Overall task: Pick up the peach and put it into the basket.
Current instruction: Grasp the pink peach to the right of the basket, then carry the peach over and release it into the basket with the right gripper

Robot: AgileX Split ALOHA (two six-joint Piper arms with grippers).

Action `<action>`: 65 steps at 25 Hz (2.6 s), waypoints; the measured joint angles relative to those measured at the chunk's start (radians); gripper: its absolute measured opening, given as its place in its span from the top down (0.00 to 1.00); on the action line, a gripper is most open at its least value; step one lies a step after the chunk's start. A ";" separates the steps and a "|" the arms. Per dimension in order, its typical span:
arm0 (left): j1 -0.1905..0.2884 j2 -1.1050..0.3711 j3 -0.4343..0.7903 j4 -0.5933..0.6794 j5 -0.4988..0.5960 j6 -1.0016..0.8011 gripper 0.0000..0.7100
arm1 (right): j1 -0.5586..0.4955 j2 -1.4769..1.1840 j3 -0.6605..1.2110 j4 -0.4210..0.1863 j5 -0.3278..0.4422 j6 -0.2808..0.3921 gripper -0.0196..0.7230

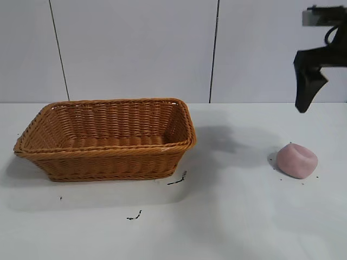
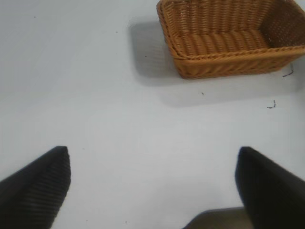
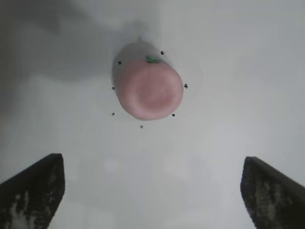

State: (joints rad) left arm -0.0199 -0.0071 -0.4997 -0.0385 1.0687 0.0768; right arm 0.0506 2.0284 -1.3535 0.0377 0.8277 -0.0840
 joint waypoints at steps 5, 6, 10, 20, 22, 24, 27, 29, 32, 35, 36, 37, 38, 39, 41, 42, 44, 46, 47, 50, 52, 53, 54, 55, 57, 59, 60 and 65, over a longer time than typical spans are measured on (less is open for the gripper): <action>0.000 0.000 0.000 0.000 0.000 0.000 0.03 | 0.000 0.072 -0.004 0.002 -0.093 -0.003 0.05; 0.000 0.000 0.000 0.000 0.000 0.000 0.03 | 0.000 0.080 -0.008 0.002 -0.097 -0.003 0.05; 0.000 0.000 0.000 0.000 0.000 0.000 0.03 | 0.000 0.103 -0.014 0.006 -0.113 -0.003 0.05; 0.000 0.000 0.000 0.000 0.000 0.000 0.03 | 0.000 0.101 -0.015 0.030 -0.103 -0.003 0.80; 0.000 0.000 0.000 0.000 0.000 0.000 0.03 | 0.000 0.085 -0.018 0.030 -0.101 -0.003 0.89; 0.000 0.000 0.000 0.000 0.000 0.000 0.03 | 0.000 0.056 -0.018 0.029 -0.094 -0.003 0.92; 0.000 0.000 0.000 0.000 0.000 0.000 0.03 | 0.000 -0.016 -0.033 0.026 -0.084 -0.003 0.93; 0.000 0.000 0.000 0.000 0.000 0.000 0.03 | 0.000 -0.064 -0.079 0.026 -0.051 -0.003 0.94; 0.000 0.000 0.000 0.000 0.000 0.000 0.03 | 0.000 -0.105 -0.195 0.026 0.039 -0.004 0.94; 0.000 0.000 0.000 0.000 0.000 0.000 0.03 | 0.004 -0.108 -0.319 0.026 0.122 -0.004 0.94; 0.000 0.000 0.000 0.000 0.000 0.000 0.03 | 0.011 -0.103 -0.355 0.023 0.144 -0.004 0.94; 0.000 0.000 0.000 0.000 0.000 0.000 0.03 | 0.021 -0.096 -0.382 0.020 0.159 -0.004 0.94; 0.000 0.000 0.000 0.000 0.000 0.000 0.03 | 0.037 -0.088 -0.412 0.020 0.172 -0.004 0.94; 0.000 0.000 0.000 0.000 0.000 0.000 0.03 | 0.057 -0.080 -0.440 0.020 0.179 -0.004 0.94; 0.000 0.000 0.000 0.000 0.000 0.000 0.03 | 0.105 -0.053 -0.490 0.020 0.184 -0.004 0.94; 0.000 0.000 0.000 0.000 0.000 0.000 0.03 | 0.135 -0.040 -0.520 0.020 0.185 -0.004 0.94; 0.000 0.000 0.000 0.000 0.000 0.000 0.03 | 0.196 -0.004 -0.583 0.020 0.191 -0.004 0.94; 0.000 0.000 0.000 0.000 0.000 0.000 0.03 | 0.268 0.032 -0.641 0.020 0.203 -0.004 0.94; 0.000 0.000 0.000 0.000 0.000 0.000 0.03 | 0.299 0.052 -0.670 0.021 0.205 -0.004 0.94; 0.000 0.000 0.000 0.000 0.000 0.000 0.03 | 0.403 0.113 -0.738 0.024 0.204 -0.006 0.94; 0.000 0.000 0.000 0.000 0.000 0.000 0.03 | 0.457 0.155 -0.762 0.024 0.199 -0.006 0.94; 0.000 0.000 0.000 0.000 0.000 0.000 0.03 | 0.482 0.170 -0.767 0.024 0.188 -0.006 0.94; 0.000 0.000 0.000 0.000 0.000 0.000 0.03 | 0.504 0.191 -0.769 0.024 0.171 -0.006 0.94; 0.000 0.000 0.000 0.000 0.000 0.000 0.03 | 0.519 0.212 -0.770 0.024 0.155 -0.006 0.94; 0.000 0.000 0.000 0.000 0.000 0.000 0.03 | 0.544 0.251 -0.770 0.024 0.121 -0.006 0.94; 0.000 0.000 0.000 0.000 0.000 0.000 0.03 | 0.555 0.294 -0.770 0.024 0.088 -0.006 0.94; 0.000 0.000 0.000 0.000 0.000 0.000 0.03 | 0.556 0.311 -0.770 0.022 0.073 -0.006 0.94; 0.000 0.000 0.000 0.000 0.000 0.000 0.03 | 0.558 0.380 -0.769 0.024 0.066 -0.019 0.93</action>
State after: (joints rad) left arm -0.0199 -0.0071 -0.4997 -0.0385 1.0687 0.0768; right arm 0.6082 2.4084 -2.1226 0.0612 0.8935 -0.1033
